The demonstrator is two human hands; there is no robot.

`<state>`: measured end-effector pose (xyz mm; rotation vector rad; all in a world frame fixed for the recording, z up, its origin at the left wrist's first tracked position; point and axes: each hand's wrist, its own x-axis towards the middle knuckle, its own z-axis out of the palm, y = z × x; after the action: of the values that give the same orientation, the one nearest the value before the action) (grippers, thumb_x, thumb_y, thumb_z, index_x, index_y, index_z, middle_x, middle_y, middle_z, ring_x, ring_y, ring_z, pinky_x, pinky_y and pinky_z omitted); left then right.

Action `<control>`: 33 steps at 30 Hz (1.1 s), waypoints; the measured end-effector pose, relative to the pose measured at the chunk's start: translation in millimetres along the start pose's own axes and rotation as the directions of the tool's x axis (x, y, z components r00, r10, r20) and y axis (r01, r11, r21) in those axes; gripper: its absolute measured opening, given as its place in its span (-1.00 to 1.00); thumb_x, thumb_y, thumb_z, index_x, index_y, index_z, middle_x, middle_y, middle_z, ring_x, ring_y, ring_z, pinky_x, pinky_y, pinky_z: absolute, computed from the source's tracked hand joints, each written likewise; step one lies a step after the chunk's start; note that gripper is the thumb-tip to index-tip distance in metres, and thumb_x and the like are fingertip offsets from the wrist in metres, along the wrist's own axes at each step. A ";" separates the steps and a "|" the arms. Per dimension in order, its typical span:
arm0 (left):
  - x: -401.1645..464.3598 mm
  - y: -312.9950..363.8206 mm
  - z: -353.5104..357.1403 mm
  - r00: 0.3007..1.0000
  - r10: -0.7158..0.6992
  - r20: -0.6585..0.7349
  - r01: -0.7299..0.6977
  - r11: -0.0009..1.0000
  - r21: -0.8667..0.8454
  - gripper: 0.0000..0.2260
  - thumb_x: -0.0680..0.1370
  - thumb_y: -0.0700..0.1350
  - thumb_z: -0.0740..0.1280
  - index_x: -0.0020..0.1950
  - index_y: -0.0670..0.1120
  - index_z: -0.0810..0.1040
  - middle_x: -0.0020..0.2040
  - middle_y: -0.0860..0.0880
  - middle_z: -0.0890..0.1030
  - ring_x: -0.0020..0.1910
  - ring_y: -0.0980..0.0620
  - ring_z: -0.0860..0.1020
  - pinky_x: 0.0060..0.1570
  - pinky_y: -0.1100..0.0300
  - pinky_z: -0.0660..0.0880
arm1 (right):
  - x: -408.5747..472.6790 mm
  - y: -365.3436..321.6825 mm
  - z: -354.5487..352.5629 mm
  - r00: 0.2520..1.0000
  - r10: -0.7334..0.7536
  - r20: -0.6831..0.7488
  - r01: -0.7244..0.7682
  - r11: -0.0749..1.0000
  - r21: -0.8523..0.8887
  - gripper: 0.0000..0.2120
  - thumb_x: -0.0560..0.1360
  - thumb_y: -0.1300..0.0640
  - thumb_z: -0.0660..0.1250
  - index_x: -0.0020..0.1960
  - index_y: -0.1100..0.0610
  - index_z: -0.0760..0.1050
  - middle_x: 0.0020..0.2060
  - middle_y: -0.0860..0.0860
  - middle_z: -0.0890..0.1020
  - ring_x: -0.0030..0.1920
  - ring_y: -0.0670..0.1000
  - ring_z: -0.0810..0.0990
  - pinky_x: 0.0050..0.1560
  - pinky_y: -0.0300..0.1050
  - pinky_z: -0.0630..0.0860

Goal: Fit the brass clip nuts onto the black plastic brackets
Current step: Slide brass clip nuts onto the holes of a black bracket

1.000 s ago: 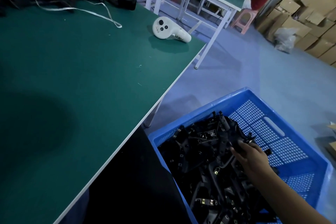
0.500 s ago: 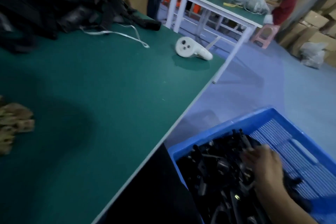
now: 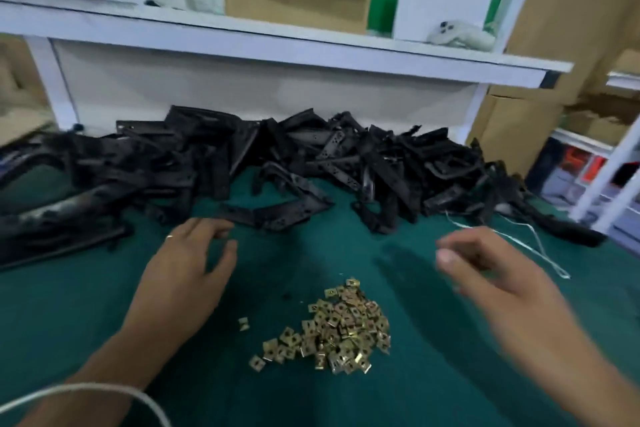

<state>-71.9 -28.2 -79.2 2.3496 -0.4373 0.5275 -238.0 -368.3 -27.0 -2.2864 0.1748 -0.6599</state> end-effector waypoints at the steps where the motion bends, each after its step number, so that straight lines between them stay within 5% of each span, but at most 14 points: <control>1: -0.9 1.8 0.4 1.000 0.006 0.016 -0.006 1.000 0.007 -0.75 0.61 0.12 0.26 0.27 0.13 0.53 0.13 0.23 0.49 0.04 0.22 0.46 -0.03 0.19 0.42 | 20.9 -28.3 19.4 0.997 -0.033 0.071 0.035 0.999 -0.029 -0.71 0.58 -0.24 0.39 0.25 -0.19 0.58 0.01 -0.22 0.67 0.01 -0.19 0.64 0.00 -0.17 0.57; 3: -1.7 1.8 1.6 1.000 0.015 0.023 -0.016 0.999 0.032 -0.75 0.62 0.11 0.27 0.29 0.13 0.52 0.15 0.22 0.47 0.03 0.24 0.45 -0.05 0.23 0.41 | 56.0 -45.9 59.6 0.952 -0.181 0.247 0.224 0.961 -0.161 -0.76 0.62 -0.06 0.40 0.27 -0.23 0.54 0.09 -0.26 0.60 0.15 -0.21 0.56 0.14 -0.11 0.56; 6: -0.9 1.2 -0.3 0.999 0.026 0.027 -0.028 0.998 0.059 -0.75 0.63 0.09 0.29 0.30 0.10 0.53 0.14 0.23 0.43 0.06 0.23 0.42 -0.02 0.25 0.41 | 97.3 -57.6 112.2 0.877 -0.233 0.421 0.414 0.812 -0.412 -0.48 0.62 -0.01 0.42 0.52 -0.17 0.34 0.42 -0.20 0.42 0.45 -0.09 0.38 0.39 -0.01 0.49; 9: 0.5 5.3 -1.3 0.997 0.070 0.033 -0.073 0.992 0.101 -0.80 0.63 0.03 0.30 0.23 0.05 0.57 0.12 0.18 0.49 0.10 0.14 0.49 0.02 0.22 0.47 | 122.4 -64.0 153.1 0.829 -0.239 0.506 0.487 0.753 -0.443 -0.29 0.58 0.07 0.48 0.62 -0.13 0.22 0.54 -0.13 0.33 0.54 0.02 0.30 0.46 0.06 0.44; 14: -0.7 11.4 -3.2 0.985 0.175 0.001 -0.173 0.974 0.148 -0.74 0.62 -0.06 0.30 0.31 0.04 0.51 0.19 0.10 0.53 0.21 0.05 0.48 0.16 0.10 0.49 | 135.3 -91.7 165.7 0.816 -0.384 0.432 0.578 0.569 -0.585 -0.66 0.67 0.19 0.28 0.41 -0.05 0.47 0.25 -0.06 0.60 0.30 0.08 0.56 0.24 -0.02 0.43; 18: -2.5 11.3 -0.6 0.934 0.338 -0.112 -0.296 0.912 0.283 -0.51 0.54 -0.05 0.37 0.45 -0.05 0.38 0.37 -0.02 0.44 0.35 -0.06 0.42 0.35 0.01 0.35 | 118.2 -124.5 168.8 0.665 -0.573 0.480 0.736 0.392 -0.552 -0.57 0.55 0.25 0.39 0.37 -0.03 0.46 0.15 -0.03 0.60 0.20 0.09 0.59 0.18 -0.01 0.41; 21: -4.4 15.8 6.3 0.879 0.431 -0.206 -0.334 0.863 0.378 -0.63 0.61 -0.02 0.30 0.38 -0.11 0.43 0.33 -0.10 0.44 0.28 -0.15 0.45 0.34 -0.07 0.31 | 101.2 -130.0 165.6 0.635 -0.614 0.469 0.766 0.426 -0.481 -0.58 0.54 0.27 0.36 0.35 -0.01 0.47 0.11 -0.04 0.60 0.18 0.08 0.57 0.16 -0.03 0.41; 24: -5.8 20.2 12.1 0.806 0.459 -0.374 -0.283 0.853 0.439 -0.69 0.62 -0.12 0.35 0.34 -0.17 0.47 0.27 -0.17 0.44 0.18 -0.22 0.46 0.32 -0.15 0.33 | 91.5 -127.3 157.2 0.736 -0.572 0.364 0.665 0.711 -0.228 -0.64 0.60 0.26 0.34 0.34 -0.01 0.55 0.09 -0.06 0.63 0.18 0.03 0.59 0.17 -0.03 0.52; 27: -6.9 22.8 12.7 0.753 0.495 -0.435 -0.295 0.843 0.449 -0.60 0.59 -0.18 0.40 0.41 -0.15 0.44 0.35 -0.19 0.39 0.31 -0.22 0.43 0.42 -0.22 0.29 | 82.9 -125.9 155.7 0.844 -0.431 0.319 0.413 0.902 0.127 -0.76 0.62 0.20 0.42 0.26 0.01 0.65 0.04 -0.13 0.70 0.06 -0.15 0.64 0.09 -0.18 0.57; 30: -5.5 23.5 6.0 0.786 0.513 -0.344 -0.356 0.831 0.427 -0.45 0.60 -0.13 0.34 0.58 -0.06 0.32 0.52 -0.09 0.35 0.52 -0.16 0.33 0.51 -0.27 0.17 | 80.2 -128.3 154.8 0.911 -0.206 0.358 0.034 0.901 0.433 -0.86 0.62 0.22 0.40 0.08 0.09 0.72 -0.20 -0.11 0.71 -0.25 -0.18 0.61 -0.24 -0.25 0.51; 33: -2.4 23.1 2.5 0.805 0.524 -0.278 -0.400 0.826 0.398 -0.43 0.62 -0.17 0.21 0.65 -0.04 0.21 0.60 -0.04 0.31 0.61 -0.11 0.22 0.53 -0.30 0.12 | 82.4 -127.6 148.3 0.879 -0.087 0.468 -0.202 0.822 0.532 -0.85 0.62 0.19 0.39 0.08 0.10 0.74 -0.15 0.04 0.74 -0.17 0.01 0.64 -0.25 -0.13 0.52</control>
<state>-83.6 -46.0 -69.5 2.3511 -0.8087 1.3569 -100.5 -210.0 6.5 -1.7711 -0.1732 -0.0664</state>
